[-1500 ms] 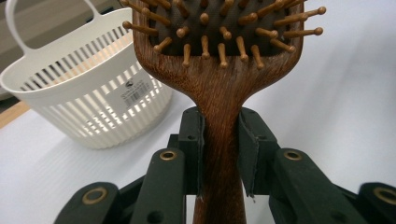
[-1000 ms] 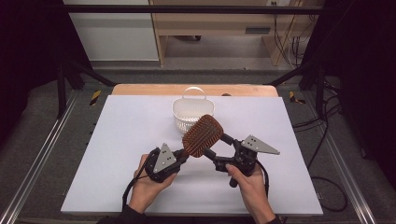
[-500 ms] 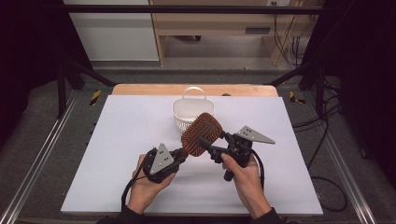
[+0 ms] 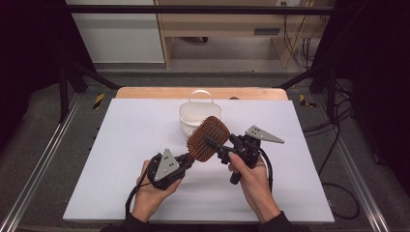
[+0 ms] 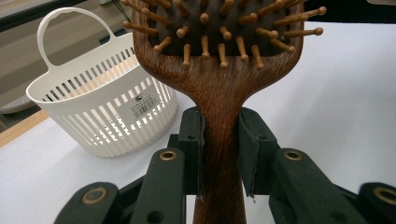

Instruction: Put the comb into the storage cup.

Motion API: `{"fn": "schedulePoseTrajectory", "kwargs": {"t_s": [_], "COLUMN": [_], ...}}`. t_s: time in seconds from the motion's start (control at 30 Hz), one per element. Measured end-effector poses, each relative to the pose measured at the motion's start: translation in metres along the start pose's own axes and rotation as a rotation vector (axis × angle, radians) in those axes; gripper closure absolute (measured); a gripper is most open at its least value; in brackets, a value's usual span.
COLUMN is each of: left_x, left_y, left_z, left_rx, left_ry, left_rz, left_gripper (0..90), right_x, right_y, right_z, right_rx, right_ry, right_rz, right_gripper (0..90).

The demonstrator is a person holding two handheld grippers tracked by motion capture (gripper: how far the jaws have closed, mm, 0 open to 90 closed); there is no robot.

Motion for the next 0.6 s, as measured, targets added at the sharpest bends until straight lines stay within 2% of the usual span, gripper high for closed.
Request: {"fn": "schedulePoseTrajectory", "kwargs": {"t_s": [0.13,0.33,0.6], "left_x": [0.0002,0.0002,0.0024], "left_y": [-0.0009,-0.0009,-0.0020], "left_z": [-0.0019,-0.0023,-0.0010], "left_rx": [0.005,0.006,0.012], "left_ry": [-0.004,-0.007,0.005], "left_rz": [-0.003,-0.007,-0.008], "left_gripper": [72.3,72.3,72.3], "right_x": [-0.0012,-0.0001,0.0002], "right_y": [-0.0007,-0.0029,-0.0038], "right_z": [-0.0020,-0.0024,-0.0012], "right_rx": [-0.006,-0.010,-0.012], "right_ry": [-0.032,-0.041,-0.060], "right_rz": [-0.013,-0.010,-0.017], "right_gripper": [33.0,34.7,41.8]}}
Point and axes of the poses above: each handheld gripper's, and its own axes: y roughly backward along the jaws, x roughly out of its underside, z roughly to its left, the point moved 5 cm from there along -y, roughly forward along the jaws, and after that the axes turned 8 degrees about -x, right-handed, at the moved point
